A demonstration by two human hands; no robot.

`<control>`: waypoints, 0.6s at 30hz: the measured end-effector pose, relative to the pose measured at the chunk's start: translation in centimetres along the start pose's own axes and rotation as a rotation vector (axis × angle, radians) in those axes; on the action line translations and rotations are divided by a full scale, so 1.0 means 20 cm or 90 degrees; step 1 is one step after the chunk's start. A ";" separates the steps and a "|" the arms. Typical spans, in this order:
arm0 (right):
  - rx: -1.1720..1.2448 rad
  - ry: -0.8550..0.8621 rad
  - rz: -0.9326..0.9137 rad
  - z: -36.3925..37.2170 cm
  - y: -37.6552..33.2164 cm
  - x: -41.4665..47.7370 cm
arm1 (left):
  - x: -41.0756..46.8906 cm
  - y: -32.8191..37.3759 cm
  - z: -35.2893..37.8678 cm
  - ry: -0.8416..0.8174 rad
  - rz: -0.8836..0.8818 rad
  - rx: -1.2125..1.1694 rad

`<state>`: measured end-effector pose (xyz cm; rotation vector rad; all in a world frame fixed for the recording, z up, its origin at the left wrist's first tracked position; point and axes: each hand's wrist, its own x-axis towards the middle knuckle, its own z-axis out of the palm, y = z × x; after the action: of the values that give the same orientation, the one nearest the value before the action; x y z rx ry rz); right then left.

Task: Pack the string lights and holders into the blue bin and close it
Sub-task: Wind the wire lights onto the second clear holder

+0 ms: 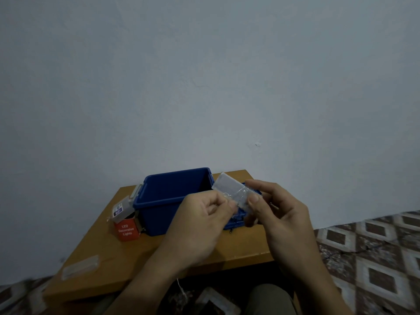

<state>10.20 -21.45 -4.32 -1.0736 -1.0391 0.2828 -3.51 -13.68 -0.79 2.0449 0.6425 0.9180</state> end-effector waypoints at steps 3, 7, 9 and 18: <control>0.002 0.009 -0.012 0.01 0.00 -0.01 | 0.00 0.01 0.01 0.004 0.004 -0.024; 0.003 0.018 -0.013 0.02 -0.01 -0.01 | 0.00 0.02 0.02 -0.005 -0.031 -0.010; 0.000 0.022 -0.017 0.03 0.00 -0.01 | -0.01 0.02 0.01 -0.020 -0.081 -0.056; -0.043 0.039 -0.041 0.05 0.02 -0.02 | -0.02 0.01 0.02 -0.001 -0.165 -0.179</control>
<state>9.22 -20.94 -4.75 -1.1000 -1.0327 0.1635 -3.48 -14.25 -0.89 1.6685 0.7155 0.8044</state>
